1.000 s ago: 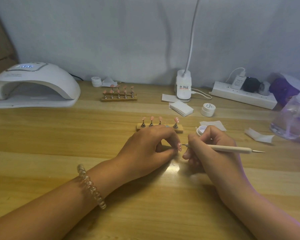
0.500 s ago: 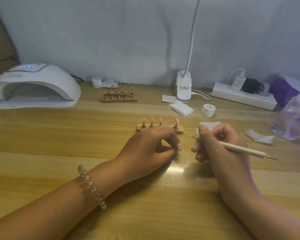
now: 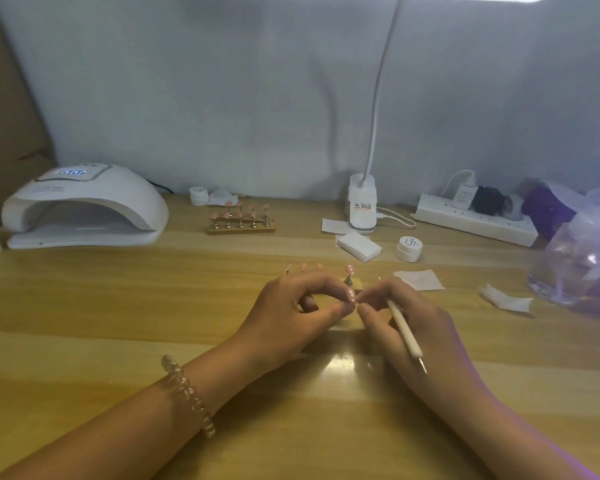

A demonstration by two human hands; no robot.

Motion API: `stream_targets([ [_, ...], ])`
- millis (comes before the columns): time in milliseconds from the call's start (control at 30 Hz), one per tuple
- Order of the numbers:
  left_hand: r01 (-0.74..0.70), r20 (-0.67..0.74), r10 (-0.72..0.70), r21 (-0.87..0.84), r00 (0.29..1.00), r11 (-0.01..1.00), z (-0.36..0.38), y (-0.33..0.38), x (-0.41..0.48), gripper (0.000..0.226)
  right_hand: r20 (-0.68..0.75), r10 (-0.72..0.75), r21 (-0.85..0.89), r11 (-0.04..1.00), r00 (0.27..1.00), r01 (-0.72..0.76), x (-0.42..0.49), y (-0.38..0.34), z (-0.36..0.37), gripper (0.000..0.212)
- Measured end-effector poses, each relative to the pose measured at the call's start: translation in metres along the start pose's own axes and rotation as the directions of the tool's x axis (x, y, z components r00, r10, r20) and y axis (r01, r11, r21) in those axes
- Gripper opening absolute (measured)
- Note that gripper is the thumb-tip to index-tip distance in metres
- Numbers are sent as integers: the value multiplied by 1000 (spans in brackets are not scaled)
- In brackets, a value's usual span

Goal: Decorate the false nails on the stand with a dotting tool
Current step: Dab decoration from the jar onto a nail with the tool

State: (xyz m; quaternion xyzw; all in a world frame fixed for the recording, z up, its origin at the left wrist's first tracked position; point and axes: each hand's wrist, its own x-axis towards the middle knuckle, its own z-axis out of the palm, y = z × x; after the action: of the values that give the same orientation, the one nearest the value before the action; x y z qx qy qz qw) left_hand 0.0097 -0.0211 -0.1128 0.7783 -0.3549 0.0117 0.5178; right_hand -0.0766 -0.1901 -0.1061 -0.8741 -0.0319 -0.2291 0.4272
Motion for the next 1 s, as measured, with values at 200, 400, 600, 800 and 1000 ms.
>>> stream_targets([
  [200, -44, 16, 44, -8, 999, 999, 0, 3, -1, 9, 4, 41, 106, 994, 999, -41, 3, 1, -1, 6],
  [400, -1, -49, -1, -48, 999, 999, -2, 1, 0, 9, 36, 52, 161, 985, 998, -57, 6, 4, -1, 8],
  [600, -21, -36, 21, -15, 999, 1000, -1, 2, 0, 18, 22, 52, 142, 988, 998, -54, 4, 5, 0, 6],
  [800, -15, -65, 13, -21, 998, 1000, 1, 5, -2, 19, 6, 80, 112, 991, 997, -80, 4, 1, 1, 10],
  [1000, -19, -141, 42, 166, 989, 986, 3, 10, -4, 11, 20, 76, 68, 995, 997, -77, 3, -4, 0, 13],
])
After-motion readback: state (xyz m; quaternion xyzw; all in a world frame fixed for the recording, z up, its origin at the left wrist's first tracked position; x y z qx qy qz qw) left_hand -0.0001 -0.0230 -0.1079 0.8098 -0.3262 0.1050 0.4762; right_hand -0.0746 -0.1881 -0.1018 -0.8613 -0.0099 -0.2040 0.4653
